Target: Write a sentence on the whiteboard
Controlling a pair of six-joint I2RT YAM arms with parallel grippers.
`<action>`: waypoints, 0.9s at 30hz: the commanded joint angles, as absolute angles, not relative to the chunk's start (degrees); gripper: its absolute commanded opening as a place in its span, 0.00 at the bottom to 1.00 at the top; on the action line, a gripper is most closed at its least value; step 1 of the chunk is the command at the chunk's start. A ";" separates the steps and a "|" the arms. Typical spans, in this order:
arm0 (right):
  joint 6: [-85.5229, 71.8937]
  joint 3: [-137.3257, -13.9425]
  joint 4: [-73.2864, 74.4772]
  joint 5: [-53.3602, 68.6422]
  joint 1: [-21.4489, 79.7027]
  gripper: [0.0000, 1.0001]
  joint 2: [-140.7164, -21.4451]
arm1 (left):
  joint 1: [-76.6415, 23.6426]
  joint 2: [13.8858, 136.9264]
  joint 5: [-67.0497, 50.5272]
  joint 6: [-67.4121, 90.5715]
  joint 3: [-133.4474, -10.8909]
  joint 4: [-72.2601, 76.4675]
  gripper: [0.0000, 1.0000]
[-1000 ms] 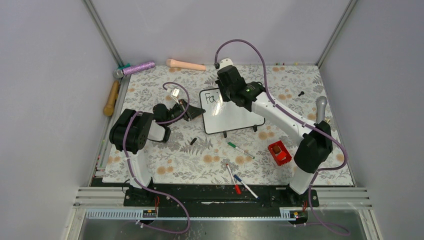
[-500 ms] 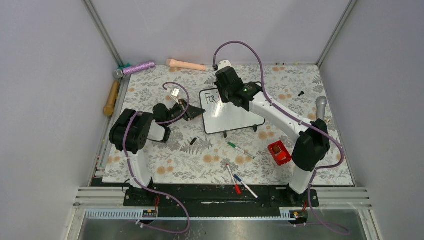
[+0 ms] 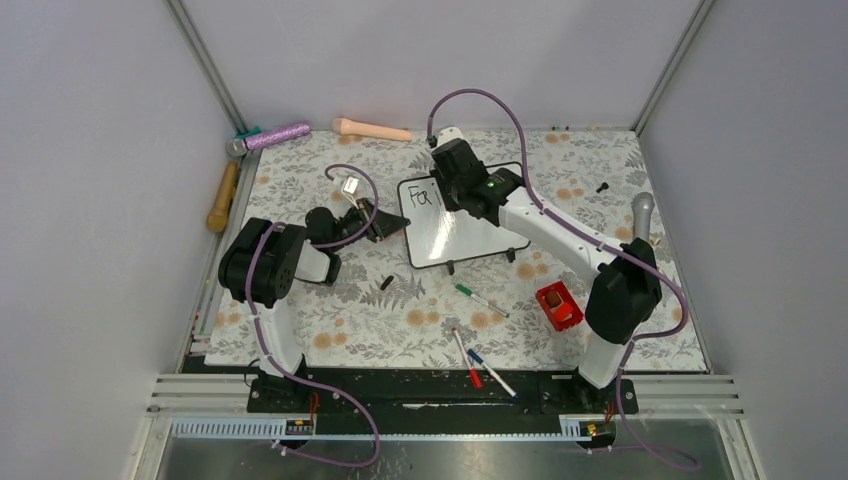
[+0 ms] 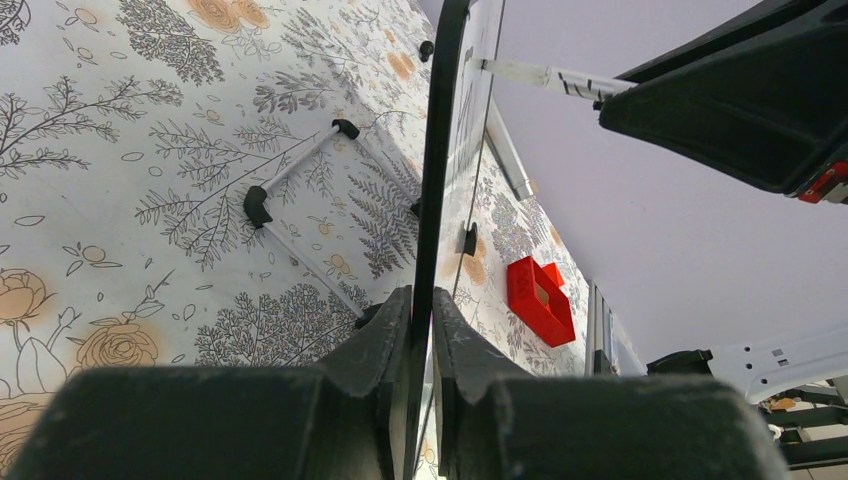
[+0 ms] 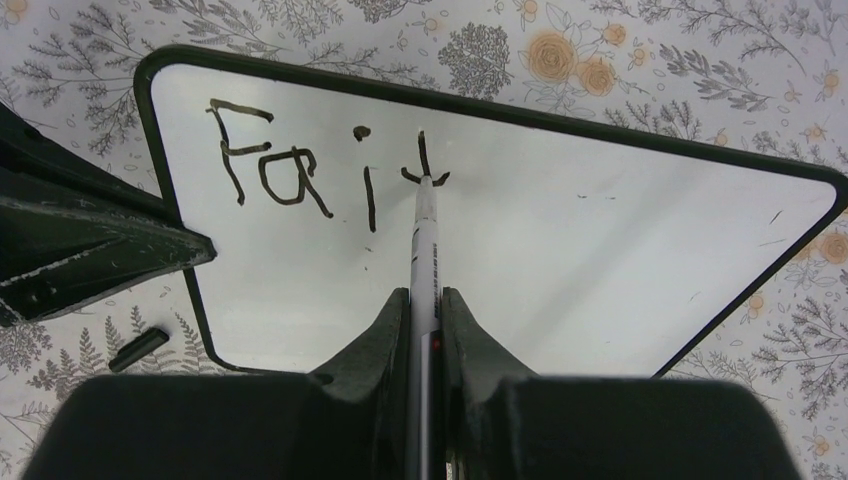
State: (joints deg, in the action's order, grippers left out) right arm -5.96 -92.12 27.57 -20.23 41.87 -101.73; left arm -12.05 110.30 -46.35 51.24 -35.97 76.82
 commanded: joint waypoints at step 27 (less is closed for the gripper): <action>-6.28 -88.05 29.24 -19.87 41.47 0.00 -97.85 | -12.08 107.94 -47.14 51.36 -35.54 81.41 0.02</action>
State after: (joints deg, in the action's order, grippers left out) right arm -6.52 -87.85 28.03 -18.55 41.87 -99.48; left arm -12.05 110.30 -46.37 51.24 -35.97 76.82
